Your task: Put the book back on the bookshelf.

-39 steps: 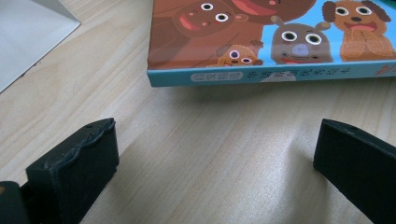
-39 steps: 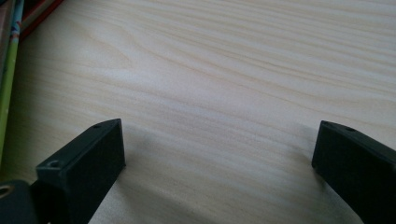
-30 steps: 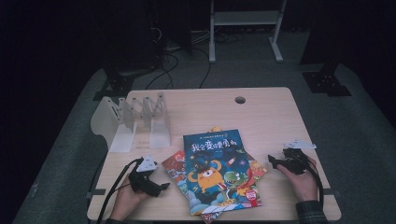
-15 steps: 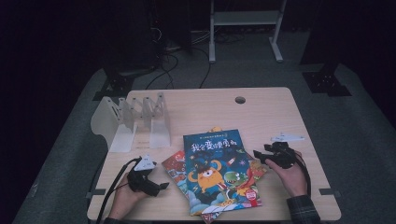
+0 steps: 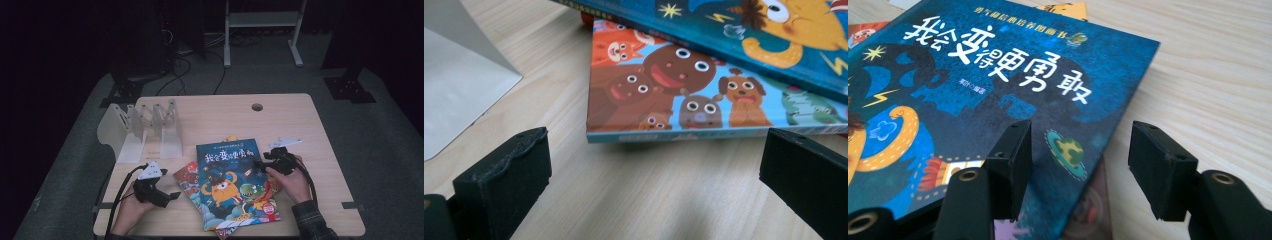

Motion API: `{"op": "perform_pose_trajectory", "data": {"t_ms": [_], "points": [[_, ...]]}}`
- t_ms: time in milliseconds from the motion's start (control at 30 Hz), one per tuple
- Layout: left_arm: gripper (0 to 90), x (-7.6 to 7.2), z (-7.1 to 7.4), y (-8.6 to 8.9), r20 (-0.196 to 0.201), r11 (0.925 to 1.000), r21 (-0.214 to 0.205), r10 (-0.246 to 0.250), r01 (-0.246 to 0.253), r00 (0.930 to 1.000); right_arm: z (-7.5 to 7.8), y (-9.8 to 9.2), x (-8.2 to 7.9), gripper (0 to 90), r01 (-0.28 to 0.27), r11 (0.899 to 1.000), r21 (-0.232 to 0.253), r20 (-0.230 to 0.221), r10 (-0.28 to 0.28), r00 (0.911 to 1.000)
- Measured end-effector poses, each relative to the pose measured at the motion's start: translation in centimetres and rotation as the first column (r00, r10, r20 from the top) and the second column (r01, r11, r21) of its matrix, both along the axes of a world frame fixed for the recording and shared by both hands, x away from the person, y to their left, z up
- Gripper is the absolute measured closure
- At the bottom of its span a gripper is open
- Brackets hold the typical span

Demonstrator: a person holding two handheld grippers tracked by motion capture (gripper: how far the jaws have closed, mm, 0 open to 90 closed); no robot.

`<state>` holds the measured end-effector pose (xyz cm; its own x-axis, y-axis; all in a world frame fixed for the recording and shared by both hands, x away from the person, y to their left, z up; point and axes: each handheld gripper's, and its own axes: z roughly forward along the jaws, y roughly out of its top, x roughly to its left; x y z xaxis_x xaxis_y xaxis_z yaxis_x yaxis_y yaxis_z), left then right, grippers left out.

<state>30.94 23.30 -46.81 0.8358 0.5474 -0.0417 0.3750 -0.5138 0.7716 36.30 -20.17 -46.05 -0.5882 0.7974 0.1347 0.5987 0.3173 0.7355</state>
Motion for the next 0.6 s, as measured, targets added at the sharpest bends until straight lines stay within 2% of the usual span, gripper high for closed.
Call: {"op": "perform_pose_trajectory", "data": {"t_ms": [167, 367, 600], "points": [[0.0, 0.3, 0.4, -0.2, -0.001, 0.9999, -0.001, -0.010, 0.010, 0.9999, -0.3, 0.5, 0.5, 42.4, -0.018, 0.999, 0.035, -0.034, 0.020, 0.9992], [0.0, 1.0, 0.5, -0.7, 0.002, 0.9998, 0.007, -0.018, 0.018, 0.9998, -0.2, 1.0, 1.0, 41.7, -0.042, 0.999, 0.018, -0.037, 0.042, 0.9984], [0.0, 2.1, 1.1, -0.9, 0.015, 0.9999, 0.003, -0.015, 0.015, 0.9998, 0.0, 3.0, 1.9, 41.9, -0.094, 0.996, 0.006, -0.035, 0.094, 0.9950]]}}
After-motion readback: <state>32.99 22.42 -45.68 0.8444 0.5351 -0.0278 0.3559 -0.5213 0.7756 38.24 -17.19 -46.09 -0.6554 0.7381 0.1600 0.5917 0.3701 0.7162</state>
